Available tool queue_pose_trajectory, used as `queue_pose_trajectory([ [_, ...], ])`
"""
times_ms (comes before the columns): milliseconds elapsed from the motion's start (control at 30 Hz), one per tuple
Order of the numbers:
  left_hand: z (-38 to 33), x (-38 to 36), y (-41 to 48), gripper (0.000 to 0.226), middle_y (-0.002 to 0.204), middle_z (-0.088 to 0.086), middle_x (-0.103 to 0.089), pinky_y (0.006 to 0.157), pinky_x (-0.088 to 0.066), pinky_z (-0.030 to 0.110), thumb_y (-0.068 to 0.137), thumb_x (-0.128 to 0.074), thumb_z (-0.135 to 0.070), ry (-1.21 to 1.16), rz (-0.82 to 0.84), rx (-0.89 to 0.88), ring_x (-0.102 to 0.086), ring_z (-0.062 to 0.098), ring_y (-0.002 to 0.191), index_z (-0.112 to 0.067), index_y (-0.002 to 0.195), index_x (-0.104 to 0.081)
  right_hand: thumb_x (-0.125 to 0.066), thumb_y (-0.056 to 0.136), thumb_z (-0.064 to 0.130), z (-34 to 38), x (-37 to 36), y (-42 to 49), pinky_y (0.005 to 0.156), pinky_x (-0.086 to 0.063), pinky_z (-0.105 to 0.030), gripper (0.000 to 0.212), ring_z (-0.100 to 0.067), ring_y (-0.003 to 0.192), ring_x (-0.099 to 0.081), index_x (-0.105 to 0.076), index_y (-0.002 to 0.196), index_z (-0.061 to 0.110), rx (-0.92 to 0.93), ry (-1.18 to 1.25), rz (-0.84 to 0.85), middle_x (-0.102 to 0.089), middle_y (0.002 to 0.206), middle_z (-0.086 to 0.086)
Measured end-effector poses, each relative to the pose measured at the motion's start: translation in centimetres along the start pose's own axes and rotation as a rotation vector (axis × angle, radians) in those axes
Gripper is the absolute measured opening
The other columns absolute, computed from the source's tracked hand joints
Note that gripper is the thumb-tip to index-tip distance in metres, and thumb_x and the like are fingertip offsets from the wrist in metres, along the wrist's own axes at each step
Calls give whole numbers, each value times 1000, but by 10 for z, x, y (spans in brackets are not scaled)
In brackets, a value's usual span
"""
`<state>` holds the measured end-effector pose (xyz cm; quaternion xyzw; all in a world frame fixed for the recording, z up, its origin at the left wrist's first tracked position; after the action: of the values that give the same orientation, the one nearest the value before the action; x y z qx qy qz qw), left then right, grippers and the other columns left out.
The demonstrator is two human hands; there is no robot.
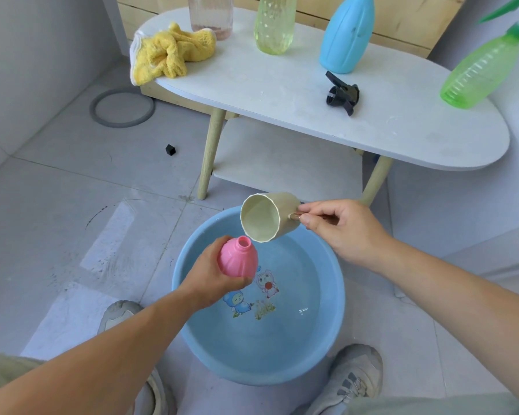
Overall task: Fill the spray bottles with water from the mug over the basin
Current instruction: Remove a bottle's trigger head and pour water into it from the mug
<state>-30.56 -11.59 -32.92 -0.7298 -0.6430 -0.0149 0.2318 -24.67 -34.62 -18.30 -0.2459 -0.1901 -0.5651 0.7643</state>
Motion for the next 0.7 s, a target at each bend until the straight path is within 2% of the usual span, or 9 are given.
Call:
queue_pose_trajectory([
  [333, 1, -1, 3, 83, 118, -8, -59, 72, -64, 34, 61, -95, -24, 2, 1, 3, -64, 17, 103, -40, 128, -49, -70, 89, 28, 5, -6, -3, 96, -50, -25, 8, 4, 102, -64, -76, 84, 24, 91, -119, -14, -68, 115, 15],
  [533, 3, -1, 4, 83, 119, -7, -59, 67, -63, 28, 61, -95, -23, 6, 1, 0, -63, 17, 102, -39, 129, -49, -70, 89, 25, 11, -6, -5, 96, -46, -15, 11, 10, 106, -59, -76, 81, 20, 131, -178, -23, -69, 114, 11],
  [700, 3, -1, 4, 82, 118, -7, -59, 71, -63, 30, 61, -95, -22, -2, 0, -2, -63, 17, 103, -39, 128, -49, -69, 89, 27, 12, -5, -5, 92, -36, -1, 14, 13, 110, -55, -77, 84, 17, 152, -220, -20, -68, 116, 12],
])
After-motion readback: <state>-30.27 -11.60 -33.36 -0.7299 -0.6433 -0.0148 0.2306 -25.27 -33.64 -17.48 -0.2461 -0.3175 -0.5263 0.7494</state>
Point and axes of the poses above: each hand's wrist, its own y-axis towards the middle knuckle, its own x-axis out of the back of the hand, z = x × y, the point moved 6 cm from there along y, towards the middle knuckle
